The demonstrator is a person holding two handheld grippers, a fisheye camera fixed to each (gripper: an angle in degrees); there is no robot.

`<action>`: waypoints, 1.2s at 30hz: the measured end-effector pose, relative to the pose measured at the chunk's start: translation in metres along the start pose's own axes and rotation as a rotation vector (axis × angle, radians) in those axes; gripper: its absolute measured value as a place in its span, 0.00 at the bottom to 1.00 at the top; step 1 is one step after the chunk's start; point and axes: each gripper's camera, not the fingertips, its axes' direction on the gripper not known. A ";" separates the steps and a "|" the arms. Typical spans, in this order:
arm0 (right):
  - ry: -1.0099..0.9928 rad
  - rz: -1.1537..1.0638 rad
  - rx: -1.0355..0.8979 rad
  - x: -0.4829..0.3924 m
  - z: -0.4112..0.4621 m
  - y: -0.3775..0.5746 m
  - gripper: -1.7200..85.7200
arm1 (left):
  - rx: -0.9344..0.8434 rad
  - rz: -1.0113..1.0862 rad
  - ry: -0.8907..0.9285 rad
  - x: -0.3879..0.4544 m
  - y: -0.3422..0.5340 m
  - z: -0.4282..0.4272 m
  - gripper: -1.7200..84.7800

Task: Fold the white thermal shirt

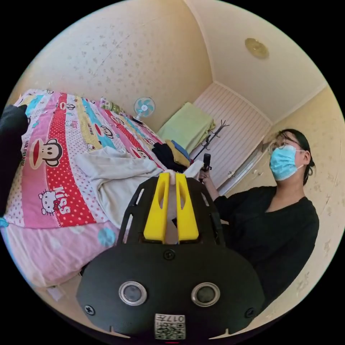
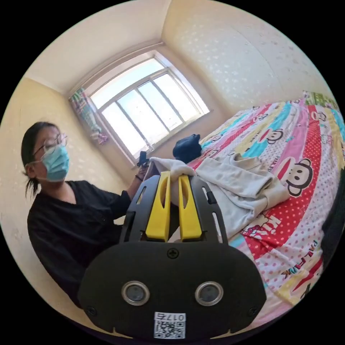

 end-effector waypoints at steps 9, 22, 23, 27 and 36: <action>0.463 0.265 -0.121 0.079 0.065 0.006 0.16 | 0.021 -0.096 -0.564 -0.093 -0.038 0.076 0.20; 0.271 0.306 -0.064 -0.004 0.020 0.109 0.06 | -0.243 -0.294 -0.344 -0.140 0.030 0.078 0.06; 0.323 0.319 -0.103 -0.017 0.012 0.109 0.06 | -0.274 -0.289 -0.326 -0.135 0.031 0.076 0.05; 0.440 0.458 -0.254 -0.021 0.016 0.121 0.06 | -0.489 -0.315 -0.242 -0.123 0.069 0.092 0.05; 0.637 0.291 -0.111 -0.090 0.066 0.039 0.11 | 0.003 -0.122 -0.422 -0.088 0.034 0.070 0.14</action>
